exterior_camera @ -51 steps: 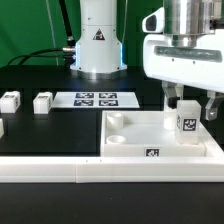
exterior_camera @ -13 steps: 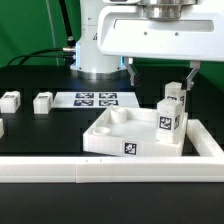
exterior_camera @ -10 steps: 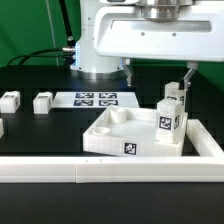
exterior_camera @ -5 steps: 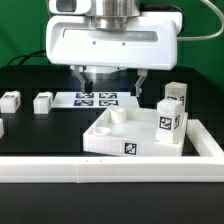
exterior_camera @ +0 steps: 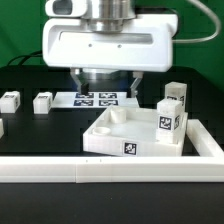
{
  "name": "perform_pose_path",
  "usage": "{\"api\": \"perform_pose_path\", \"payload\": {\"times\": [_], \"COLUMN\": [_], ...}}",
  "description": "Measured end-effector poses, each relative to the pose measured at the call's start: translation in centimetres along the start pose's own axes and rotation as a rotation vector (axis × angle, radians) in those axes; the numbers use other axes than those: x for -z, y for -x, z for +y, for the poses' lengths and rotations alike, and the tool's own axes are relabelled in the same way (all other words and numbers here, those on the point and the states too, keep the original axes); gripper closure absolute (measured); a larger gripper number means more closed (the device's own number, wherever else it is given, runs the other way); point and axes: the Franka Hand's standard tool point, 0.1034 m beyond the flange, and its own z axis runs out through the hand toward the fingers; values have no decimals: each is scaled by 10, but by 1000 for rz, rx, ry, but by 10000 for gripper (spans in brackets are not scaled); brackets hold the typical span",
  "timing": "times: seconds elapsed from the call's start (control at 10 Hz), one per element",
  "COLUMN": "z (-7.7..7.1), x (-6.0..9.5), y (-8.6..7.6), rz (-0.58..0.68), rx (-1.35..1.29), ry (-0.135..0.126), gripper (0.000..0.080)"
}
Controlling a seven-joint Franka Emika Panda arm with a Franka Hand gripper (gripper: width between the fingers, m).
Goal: Assemble square table
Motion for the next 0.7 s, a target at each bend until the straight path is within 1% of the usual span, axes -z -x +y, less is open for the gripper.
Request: {"api": "perform_pose_path", "payload": {"times": [0.1, 0.2, 0.3, 0.6, 0.7], "z": [8, 10, 9, 12, 12], "x": [-8, -17, -24, -43, -46], "y": [11, 20, 27, 38, 40], "rz": [3, 13, 9, 9, 6], "rx": [-6, -11, -9, 0, 3], "ry": [11, 20, 28, 47, 50], "gripper": [151, 151, 151, 151, 151]}}
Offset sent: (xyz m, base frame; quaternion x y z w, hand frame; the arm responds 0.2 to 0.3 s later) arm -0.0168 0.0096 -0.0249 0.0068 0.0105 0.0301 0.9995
